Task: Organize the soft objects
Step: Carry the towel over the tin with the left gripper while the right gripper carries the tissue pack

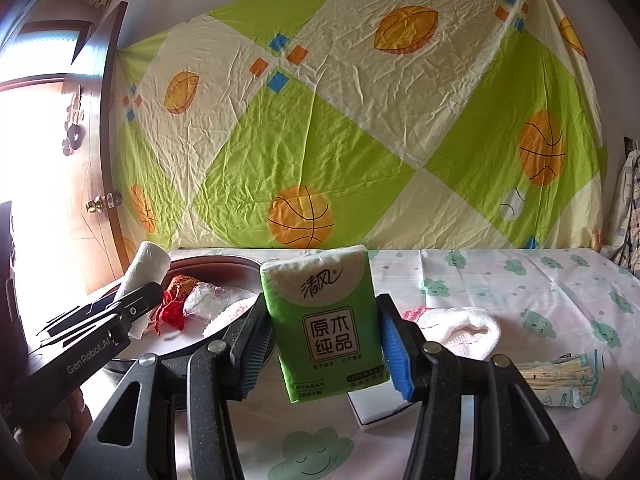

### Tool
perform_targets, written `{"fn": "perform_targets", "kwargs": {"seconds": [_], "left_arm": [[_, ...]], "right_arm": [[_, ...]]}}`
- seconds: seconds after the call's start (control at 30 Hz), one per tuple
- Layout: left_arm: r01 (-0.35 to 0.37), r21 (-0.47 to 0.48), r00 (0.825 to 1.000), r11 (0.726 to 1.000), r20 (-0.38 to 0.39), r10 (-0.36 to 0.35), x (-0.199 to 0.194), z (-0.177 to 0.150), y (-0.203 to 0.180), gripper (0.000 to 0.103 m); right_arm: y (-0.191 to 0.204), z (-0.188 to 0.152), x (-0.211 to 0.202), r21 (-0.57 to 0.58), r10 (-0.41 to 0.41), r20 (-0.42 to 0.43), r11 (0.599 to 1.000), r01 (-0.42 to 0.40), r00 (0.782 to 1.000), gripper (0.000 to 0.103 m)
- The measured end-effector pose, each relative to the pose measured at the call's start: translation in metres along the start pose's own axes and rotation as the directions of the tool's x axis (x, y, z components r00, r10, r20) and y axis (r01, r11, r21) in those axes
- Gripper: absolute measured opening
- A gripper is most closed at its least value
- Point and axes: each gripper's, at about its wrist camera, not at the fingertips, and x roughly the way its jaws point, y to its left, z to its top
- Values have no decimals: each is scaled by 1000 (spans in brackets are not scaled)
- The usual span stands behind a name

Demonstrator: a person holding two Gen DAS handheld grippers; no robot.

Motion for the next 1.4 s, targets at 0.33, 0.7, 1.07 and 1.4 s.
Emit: {"fn": "perform_targets", "kwargs": {"seconds": [0.33,0.7,1.07,1.4], "left_arm": [[-19,-23,1000,1000,5,19,-3,2,15,30],[-29,-40,1000,999,3,29,-6,2,30,30],[-42,-61,999,997,-1,42,-6,3,47,30],[-45,-75,999,996,-9,45,-7,3,57,30]], "right_arm": [[14,0,6,-17,31,-6,999,-31,1000,54],[29,0,13,-44,58,-21,997,-59,998,54],[48,0,21,-72,87,-39,993,-90,995,54],[56,0,26,-81,107,-54,990,-111,993,54]]}}
